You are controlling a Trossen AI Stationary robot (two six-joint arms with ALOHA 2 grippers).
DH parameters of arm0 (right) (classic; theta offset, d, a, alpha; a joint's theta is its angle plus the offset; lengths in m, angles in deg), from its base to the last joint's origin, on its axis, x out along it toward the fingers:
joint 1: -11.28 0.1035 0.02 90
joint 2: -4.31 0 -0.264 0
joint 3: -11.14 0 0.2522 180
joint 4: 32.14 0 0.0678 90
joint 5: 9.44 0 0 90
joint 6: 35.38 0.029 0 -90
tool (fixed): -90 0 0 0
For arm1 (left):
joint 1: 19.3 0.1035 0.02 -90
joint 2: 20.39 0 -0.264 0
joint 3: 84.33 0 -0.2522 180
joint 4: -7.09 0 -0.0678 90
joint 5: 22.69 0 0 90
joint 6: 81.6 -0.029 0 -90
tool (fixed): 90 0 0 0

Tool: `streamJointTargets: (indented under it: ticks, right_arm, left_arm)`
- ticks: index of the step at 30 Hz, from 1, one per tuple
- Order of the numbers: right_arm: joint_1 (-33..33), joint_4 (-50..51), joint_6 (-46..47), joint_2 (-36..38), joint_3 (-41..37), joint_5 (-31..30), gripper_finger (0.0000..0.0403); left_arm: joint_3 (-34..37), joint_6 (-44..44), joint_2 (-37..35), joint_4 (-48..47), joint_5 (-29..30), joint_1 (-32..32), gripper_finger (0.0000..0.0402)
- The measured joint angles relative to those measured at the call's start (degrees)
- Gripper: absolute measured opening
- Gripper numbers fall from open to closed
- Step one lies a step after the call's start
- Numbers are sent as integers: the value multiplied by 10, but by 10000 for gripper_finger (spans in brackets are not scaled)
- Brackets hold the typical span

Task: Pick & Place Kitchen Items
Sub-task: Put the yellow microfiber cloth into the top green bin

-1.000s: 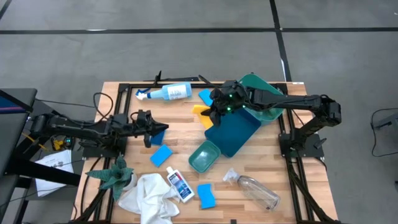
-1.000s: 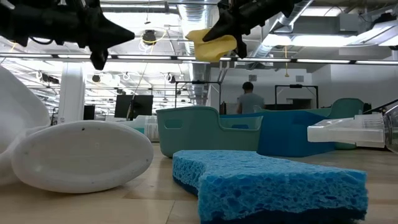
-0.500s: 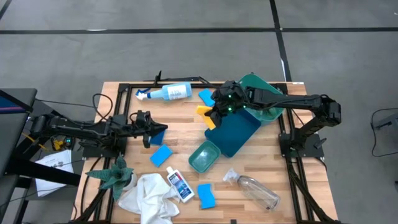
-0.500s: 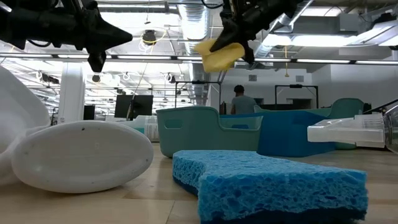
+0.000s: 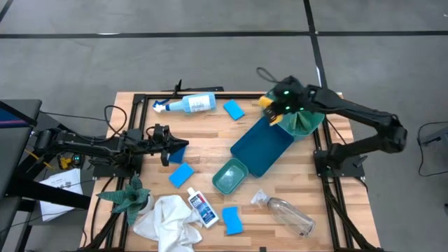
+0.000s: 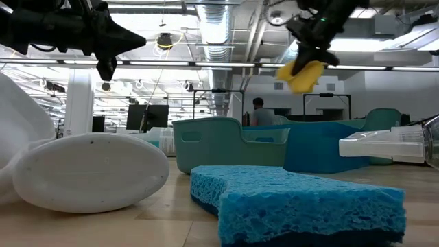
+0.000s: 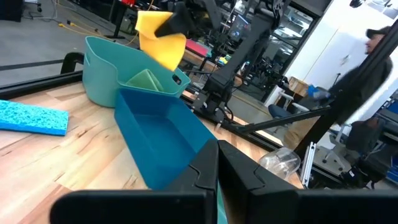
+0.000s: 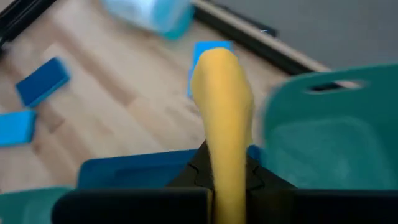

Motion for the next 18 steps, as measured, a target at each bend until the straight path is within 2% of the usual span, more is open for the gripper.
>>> streamJointTargets:
  ticks: [5, 10, 18]
  right_arm:
    - [-71, -13, 2, 61, -65, 0, 1]
    - [-125, -90, 25, 103, -141, -1, 1]
    - [-149, -162, 69, 116, -229, -19, 1]
  left_arm:
    - [0, 0, 0, 0, 0, 0, 3]
    - [0, 0, 0, 0, 0, 0, 1]
    - [0, 2, 0, 0, 0, 0, 1]
